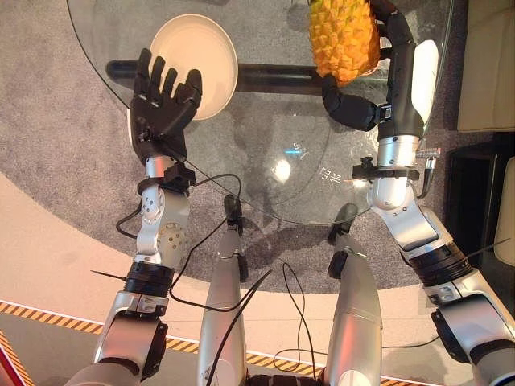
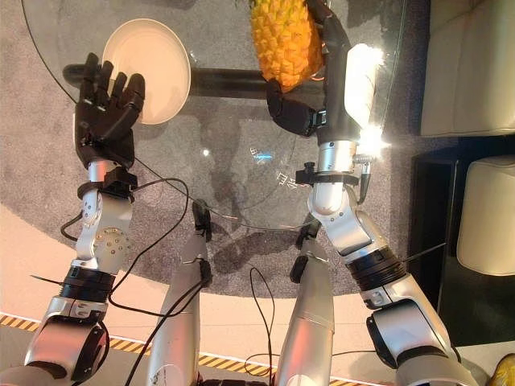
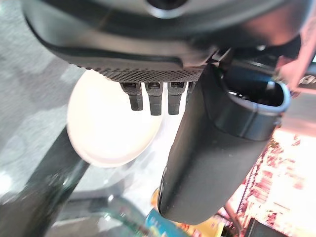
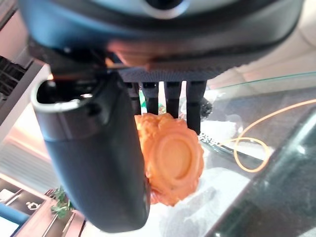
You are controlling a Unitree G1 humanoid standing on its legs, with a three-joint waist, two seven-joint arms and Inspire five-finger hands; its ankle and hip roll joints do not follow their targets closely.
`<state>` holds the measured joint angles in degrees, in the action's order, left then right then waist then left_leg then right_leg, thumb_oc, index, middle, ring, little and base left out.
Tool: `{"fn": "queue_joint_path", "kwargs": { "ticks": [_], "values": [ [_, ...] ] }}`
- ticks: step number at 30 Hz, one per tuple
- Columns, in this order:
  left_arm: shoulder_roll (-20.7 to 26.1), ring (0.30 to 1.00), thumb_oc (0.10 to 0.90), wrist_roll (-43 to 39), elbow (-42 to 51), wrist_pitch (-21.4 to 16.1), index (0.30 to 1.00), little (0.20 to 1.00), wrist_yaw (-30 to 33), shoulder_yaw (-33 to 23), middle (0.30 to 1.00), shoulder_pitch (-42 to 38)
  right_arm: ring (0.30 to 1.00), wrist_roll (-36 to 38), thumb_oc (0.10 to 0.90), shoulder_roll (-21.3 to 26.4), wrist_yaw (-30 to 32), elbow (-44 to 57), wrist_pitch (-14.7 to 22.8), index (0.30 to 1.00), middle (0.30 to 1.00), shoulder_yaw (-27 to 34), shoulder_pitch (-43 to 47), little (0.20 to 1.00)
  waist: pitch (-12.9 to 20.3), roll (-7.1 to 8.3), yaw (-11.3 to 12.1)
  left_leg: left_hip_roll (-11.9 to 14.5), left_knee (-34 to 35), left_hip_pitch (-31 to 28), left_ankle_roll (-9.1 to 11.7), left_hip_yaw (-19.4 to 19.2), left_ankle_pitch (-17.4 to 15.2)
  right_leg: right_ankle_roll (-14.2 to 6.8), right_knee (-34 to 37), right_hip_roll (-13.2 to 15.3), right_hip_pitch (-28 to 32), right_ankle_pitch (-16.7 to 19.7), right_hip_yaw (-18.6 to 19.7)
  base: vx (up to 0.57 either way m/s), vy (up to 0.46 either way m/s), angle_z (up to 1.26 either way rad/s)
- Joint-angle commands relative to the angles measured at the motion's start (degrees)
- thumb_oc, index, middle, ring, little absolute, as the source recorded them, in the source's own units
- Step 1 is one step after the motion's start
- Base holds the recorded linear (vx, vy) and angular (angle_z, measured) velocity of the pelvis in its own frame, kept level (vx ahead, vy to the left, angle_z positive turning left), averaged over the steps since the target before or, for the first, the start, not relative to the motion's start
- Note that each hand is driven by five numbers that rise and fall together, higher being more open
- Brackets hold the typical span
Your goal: Pick up the fruit to the plate
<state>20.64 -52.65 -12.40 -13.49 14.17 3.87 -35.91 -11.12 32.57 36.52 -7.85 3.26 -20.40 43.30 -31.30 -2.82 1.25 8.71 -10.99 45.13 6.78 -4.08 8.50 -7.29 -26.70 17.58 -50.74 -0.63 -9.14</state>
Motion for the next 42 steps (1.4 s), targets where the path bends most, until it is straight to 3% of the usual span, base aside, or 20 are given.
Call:
{"fn": "queue_joint_path", "kwargs": {
  "ticks": [1,11,42],
  "values": [
    [3.03,0.9,0.8,-2.16,7.47,-1.63,0.9,0.9,-3.6,-0.39,0.9,-3.31,0.3,-3.13,0.1,4.01,0.0,12.07,8.04,0.3,0.3,1.14,5.75,0.2,1.5,0.09,0.26,1.25,-6.85,2.22,1.89,1.88,-4.71,-2.98,6.24,0.65,3.15,3.45,-0.41,0.0,0.0,0.0],
    [2.75,0.9,0.8,-6.31,8.67,0.88,0.9,0.9,-7.08,2.33,0.9,-4.33,0.3,-3.08,0.1,4.46,-3.13,13.98,8.05,0.3,0.3,-2.16,7.34,0.2,1.5,-0.06,0.19,1.23,-6.55,2.31,1.91,1.57,-4.4,-3.08,6.9,0.82,3.23,3.83,-0.55,0.0,0.0,0.0],
    [2.38,0.9,0.8,-12.45,11.51,2.15,0.9,0.9,-9.8,5.59,0.9,-4.54,0.3,-0.61,0.1,5.94,-10.57,19.15,7.92,0.3,0.3,-10.73,10.81,0.2,1.5,0.17,0.82,1.06,-5.67,2.64,1.85,1.78,-3.8,-2.97,7.47,0.9,3.5,3.82,-1.28,0.0,0.0,0.0]
  ]
}}
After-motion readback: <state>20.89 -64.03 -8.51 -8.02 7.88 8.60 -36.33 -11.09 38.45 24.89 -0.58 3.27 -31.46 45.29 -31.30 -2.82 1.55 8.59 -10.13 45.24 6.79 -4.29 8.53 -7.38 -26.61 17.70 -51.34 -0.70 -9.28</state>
